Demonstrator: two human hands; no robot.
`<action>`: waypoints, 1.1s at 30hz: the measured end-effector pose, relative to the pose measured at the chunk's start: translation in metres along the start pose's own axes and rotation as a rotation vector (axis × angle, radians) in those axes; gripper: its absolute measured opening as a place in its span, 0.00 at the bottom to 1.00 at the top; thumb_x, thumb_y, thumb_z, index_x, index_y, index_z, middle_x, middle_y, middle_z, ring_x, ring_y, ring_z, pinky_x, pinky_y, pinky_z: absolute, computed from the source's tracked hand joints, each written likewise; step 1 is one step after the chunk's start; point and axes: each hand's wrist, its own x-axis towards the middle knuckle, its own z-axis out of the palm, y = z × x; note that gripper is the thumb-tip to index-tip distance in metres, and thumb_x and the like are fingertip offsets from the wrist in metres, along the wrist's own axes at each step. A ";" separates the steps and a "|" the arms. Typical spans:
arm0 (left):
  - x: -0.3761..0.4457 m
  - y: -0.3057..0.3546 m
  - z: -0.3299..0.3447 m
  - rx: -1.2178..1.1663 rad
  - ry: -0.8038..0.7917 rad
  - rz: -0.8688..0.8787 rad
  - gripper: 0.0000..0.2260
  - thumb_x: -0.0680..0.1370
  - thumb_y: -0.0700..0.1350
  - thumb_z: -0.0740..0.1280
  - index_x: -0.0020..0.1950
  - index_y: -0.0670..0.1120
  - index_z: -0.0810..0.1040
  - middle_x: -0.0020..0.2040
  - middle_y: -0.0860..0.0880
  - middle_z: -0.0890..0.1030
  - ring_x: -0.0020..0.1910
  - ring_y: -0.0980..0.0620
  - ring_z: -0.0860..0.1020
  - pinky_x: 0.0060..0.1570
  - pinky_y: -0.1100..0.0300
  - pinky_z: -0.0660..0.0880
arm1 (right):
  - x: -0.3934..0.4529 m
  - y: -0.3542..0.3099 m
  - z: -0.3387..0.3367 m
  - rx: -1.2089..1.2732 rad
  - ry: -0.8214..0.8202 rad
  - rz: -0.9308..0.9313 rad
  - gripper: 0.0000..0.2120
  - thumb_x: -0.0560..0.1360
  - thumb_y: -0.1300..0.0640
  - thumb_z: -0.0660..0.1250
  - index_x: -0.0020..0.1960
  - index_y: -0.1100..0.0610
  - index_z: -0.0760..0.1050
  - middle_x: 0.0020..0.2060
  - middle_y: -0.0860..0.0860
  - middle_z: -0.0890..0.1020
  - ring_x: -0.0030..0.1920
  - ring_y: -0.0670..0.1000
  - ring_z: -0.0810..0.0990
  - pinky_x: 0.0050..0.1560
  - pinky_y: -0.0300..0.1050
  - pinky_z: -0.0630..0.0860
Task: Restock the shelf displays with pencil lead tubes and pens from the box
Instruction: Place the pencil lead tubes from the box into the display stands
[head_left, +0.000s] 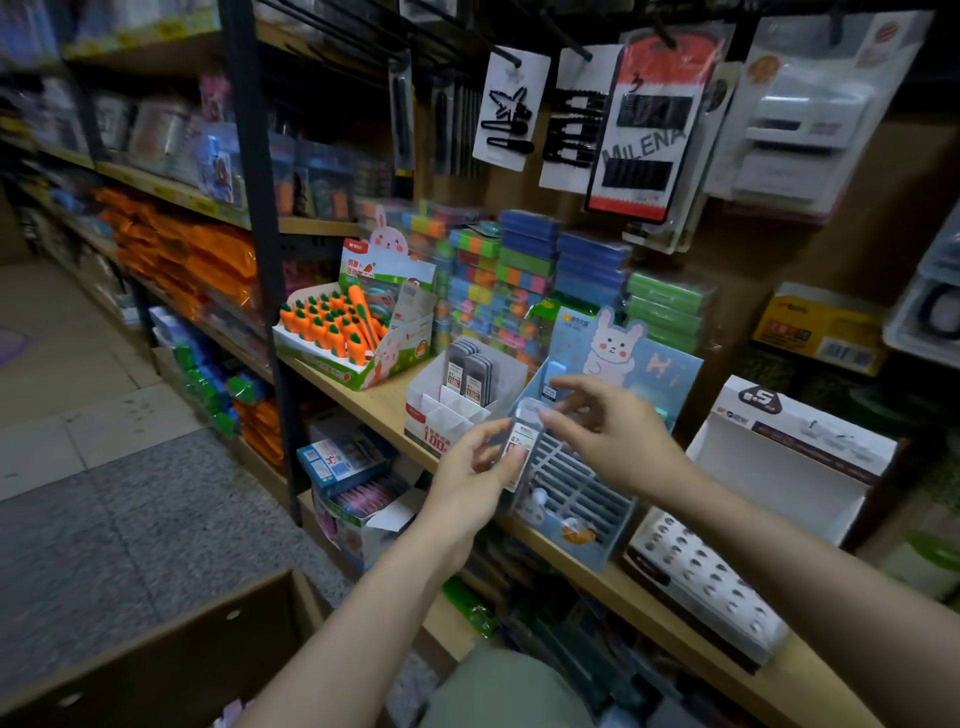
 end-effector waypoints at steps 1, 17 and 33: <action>0.002 0.001 -0.002 0.040 -0.020 0.015 0.13 0.79 0.43 0.68 0.62 0.54 0.77 0.55 0.54 0.84 0.57 0.55 0.80 0.57 0.58 0.77 | 0.005 -0.005 0.007 0.035 -0.019 0.022 0.18 0.75 0.50 0.71 0.64 0.50 0.76 0.48 0.46 0.81 0.45 0.45 0.83 0.52 0.45 0.81; 0.069 0.004 -0.068 0.460 0.373 0.107 0.35 0.73 0.54 0.73 0.75 0.48 0.62 0.73 0.49 0.64 0.71 0.51 0.65 0.69 0.53 0.66 | 0.111 -0.017 0.040 -0.022 0.268 -0.125 0.08 0.75 0.59 0.70 0.54 0.54 0.78 0.39 0.44 0.79 0.37 0.40 0.77 0.44 0.32 0.76; 0.072 -0.008 -0.068 0.340 0.349 0.128 0.33 0.72 0.53 0.75 0.73 0.52 0.66 0.72 0.52 0.68 0.66 0.59 0.66 0.68 0.55 0.67 | 0.122 -0.003 0.074 -0.453 0.086 -0.186 0.09 0.73 0.54 0.72 0.52 0.55 0.80 0.48 0.52 0.79 0.51 0.56 0.77 0.49 0.51 0.77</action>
